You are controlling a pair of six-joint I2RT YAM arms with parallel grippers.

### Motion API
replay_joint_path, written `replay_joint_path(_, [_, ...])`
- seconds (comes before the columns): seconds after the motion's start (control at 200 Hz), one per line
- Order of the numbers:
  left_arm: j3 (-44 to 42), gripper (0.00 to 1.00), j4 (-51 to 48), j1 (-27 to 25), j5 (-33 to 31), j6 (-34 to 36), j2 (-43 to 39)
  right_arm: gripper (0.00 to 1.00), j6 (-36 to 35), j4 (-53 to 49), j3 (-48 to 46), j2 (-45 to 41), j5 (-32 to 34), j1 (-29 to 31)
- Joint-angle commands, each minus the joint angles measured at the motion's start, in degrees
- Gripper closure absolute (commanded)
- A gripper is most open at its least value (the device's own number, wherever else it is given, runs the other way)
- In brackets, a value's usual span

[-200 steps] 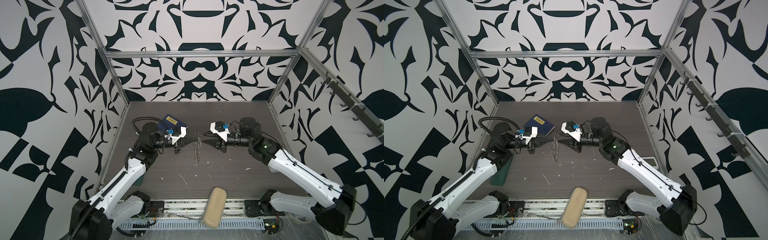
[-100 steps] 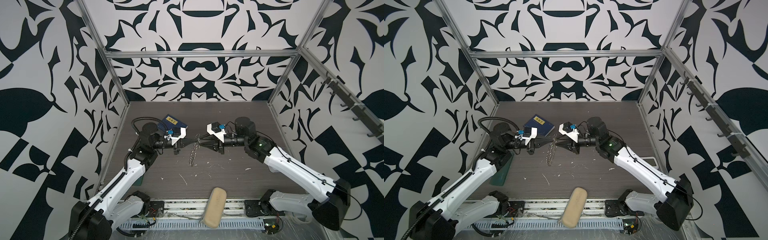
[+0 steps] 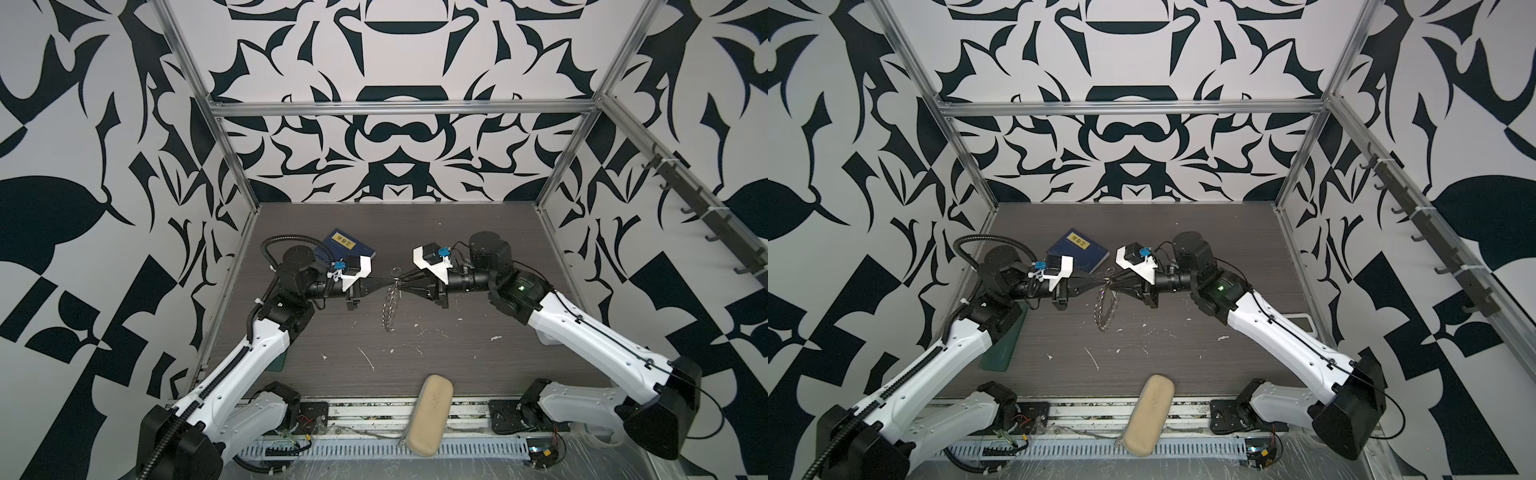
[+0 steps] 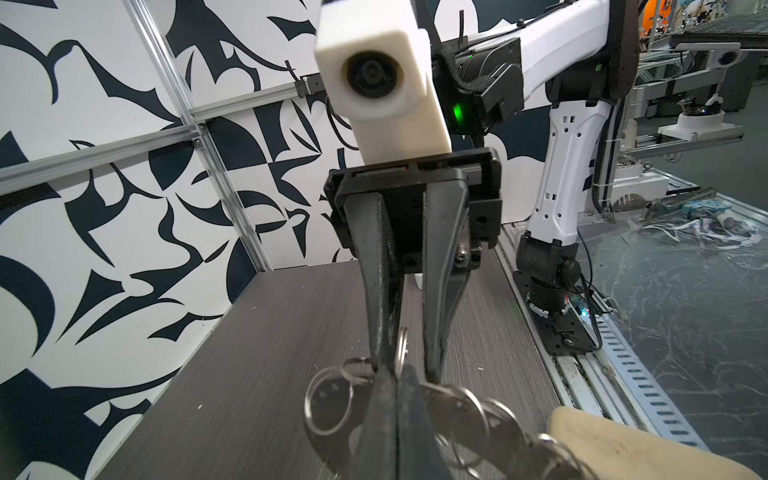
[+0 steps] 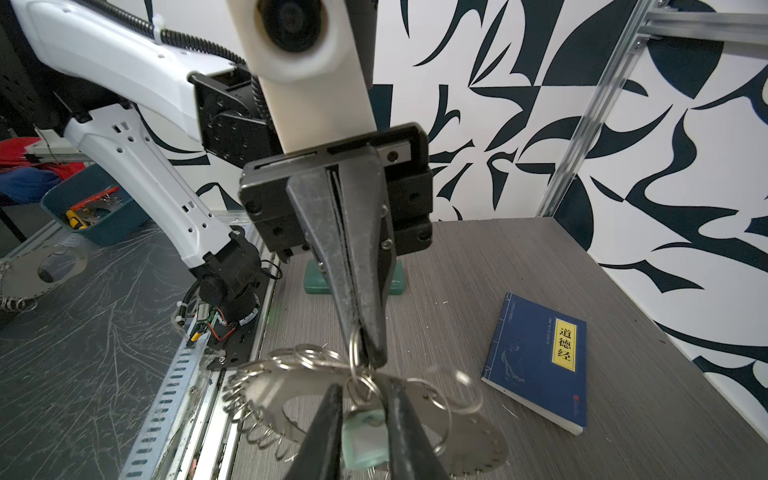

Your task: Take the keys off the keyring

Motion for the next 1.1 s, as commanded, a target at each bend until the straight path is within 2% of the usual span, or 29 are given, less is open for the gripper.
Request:
replay_joint_path(0.0, [0.6,1.00,1.0,0.3,-0.6,0.4,-1.4,0.82,-0.1,-0.8,2.6,-0.1,-1.6,0.8])
replay_joint_path(0.395, [0.8,1.00,0.8,0.3,-2.3,0.3,-1.6,0.82,-0.8,-2.5,3.1,0.6,-1.2,1.5])
replay_joint_path(0.46, [0.8,1.00,0.8,0.3,-2.5,0.3,-1.7,0.85,-1.4,-3.5,3.6,0.8,-1.1,1.7])
replay_joint_path(0.575, [0.6,1.00,0.6,0.3,-3.3,0.3,-2.1,0.95,-2.7,-5.3,4.2,0.7,-0.4,1.8])
replay_joint_path(0.705, [0.6,1.00,0.4,0.4,-3.9,0.3,-2.3,0.98,-3.2,-6.1,4.2,0.1,0.4,1.8])
replay_joint_path(0.755, [0.6,1.00,0.5,0.4,-4.1,0.3,-2.5,0.96,-3.3,-6.4,4.3,0.0,0.6,1.8])
replay_joint_path(0.84, [0.6,1.00,0.5,0.4,-4.2,0.3,-2.4,0.81,-3.0,-6.1,4.2,-0.1,0.6,1.8])
replay_joint_path(1.095, [0.6,1.00,0.7,0.4,-4.6,0.1,-2.6,0.78,-2.6,-5.9,4.1,0.4,0.2,1.8])
